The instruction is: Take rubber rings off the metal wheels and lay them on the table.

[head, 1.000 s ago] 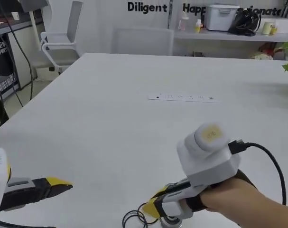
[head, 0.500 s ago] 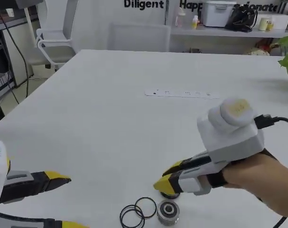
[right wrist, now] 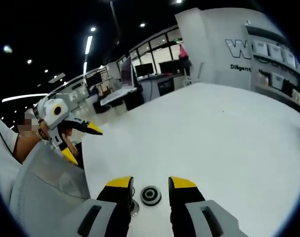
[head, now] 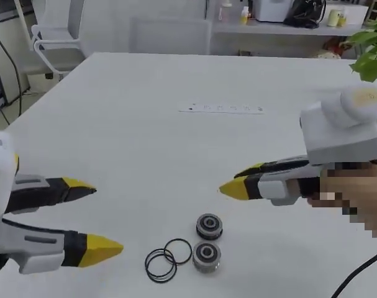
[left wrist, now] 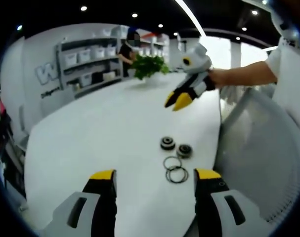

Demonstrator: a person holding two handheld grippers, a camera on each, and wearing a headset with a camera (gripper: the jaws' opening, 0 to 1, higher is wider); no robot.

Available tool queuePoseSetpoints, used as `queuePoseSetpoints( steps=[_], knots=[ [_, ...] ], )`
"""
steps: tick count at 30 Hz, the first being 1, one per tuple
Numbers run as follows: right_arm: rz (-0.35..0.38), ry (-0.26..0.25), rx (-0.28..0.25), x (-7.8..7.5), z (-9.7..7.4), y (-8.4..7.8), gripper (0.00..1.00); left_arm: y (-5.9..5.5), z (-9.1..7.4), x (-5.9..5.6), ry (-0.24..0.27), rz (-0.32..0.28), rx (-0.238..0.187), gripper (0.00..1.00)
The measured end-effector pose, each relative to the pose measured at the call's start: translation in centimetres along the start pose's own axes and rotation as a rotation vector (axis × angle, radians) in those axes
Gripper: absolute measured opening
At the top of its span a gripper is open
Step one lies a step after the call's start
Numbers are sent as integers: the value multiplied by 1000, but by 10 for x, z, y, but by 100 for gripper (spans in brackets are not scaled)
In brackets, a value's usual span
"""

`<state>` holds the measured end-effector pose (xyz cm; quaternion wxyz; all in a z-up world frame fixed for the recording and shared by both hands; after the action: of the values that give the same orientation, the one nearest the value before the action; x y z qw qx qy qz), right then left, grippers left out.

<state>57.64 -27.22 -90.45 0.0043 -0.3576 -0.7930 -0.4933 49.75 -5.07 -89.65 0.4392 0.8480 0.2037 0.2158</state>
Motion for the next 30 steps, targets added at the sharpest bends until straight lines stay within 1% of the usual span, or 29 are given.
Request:
queuePoseSetpoints(
  steps=[2, 5, 8, 9, 10, 13, 16, 19, 22, 23, 24, 25, 28, 30],
  knots=[
    [12, -24, -14, -8, 0, -1, 27, 5, 1, 3, 3, 12, -3, 64],
    [54, -39, -34, -16, 1, -2, 27, 16, 5, 10, 8, 35, -11, 64],
    [151, -52, -91, -26, 3, -6, 28, 25, 9, 15, 8, 56, -14, 63],
    [171, -54, -100, -28, 4, -9, 28, 28, 10, 16, 8, 64, -13, 63],
    [189, -54, -105, -31, 5, -12, 28, 32, 13, 18, 7, 82, -13, 63],
    [209, -60, -77, -36, 7, -22, 28, 41, 20, 20, -2, 107, -18, 62],
    [204, -72, -58, -38, 8, -28, 28, 51, 29, 24, -5, 128, -30, 61],
    [201, -70, -50, -38, 10, -32, 29, 63, 43, 23, -21, 161, -49, 59],
    [192, -63, -31, -36, 14, -38, 30, 73, 57, 21, -25, 185, -48, 52],
    [178, -61, -24, -35, 16, -39, 30, 76, 61, 20, -28, 199, -50, 50],
    [172, -60, -22, -34, 16, -39, 31, 79, 66, 18, -33, 212, -56, 49],
    [155, -47, -16, -31, 18, -40, 31, 82, 73, 16, -43, 224, -63, 50],
    [107, -25, 9, -25, 23, -43, 31, 84, 89, 12, -56, 226, -69, 50],
    [58, -18, 32, -22, 26, -46, 30, 86, 100, 8, -78, 215, -89, 48]
  ],
)
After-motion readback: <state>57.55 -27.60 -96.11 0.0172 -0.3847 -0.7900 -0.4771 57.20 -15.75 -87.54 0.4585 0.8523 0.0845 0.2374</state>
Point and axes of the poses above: the centre of the closed fingertips' face, and the gripper's own axes: z roughly forward along the fingers, x roughly to its left, y roughly out of its top, the point moved 5 cm from there along -z, roughly backward along the fingers, and after that the axes turned 9 degrees about z, right-handed, at the moved point
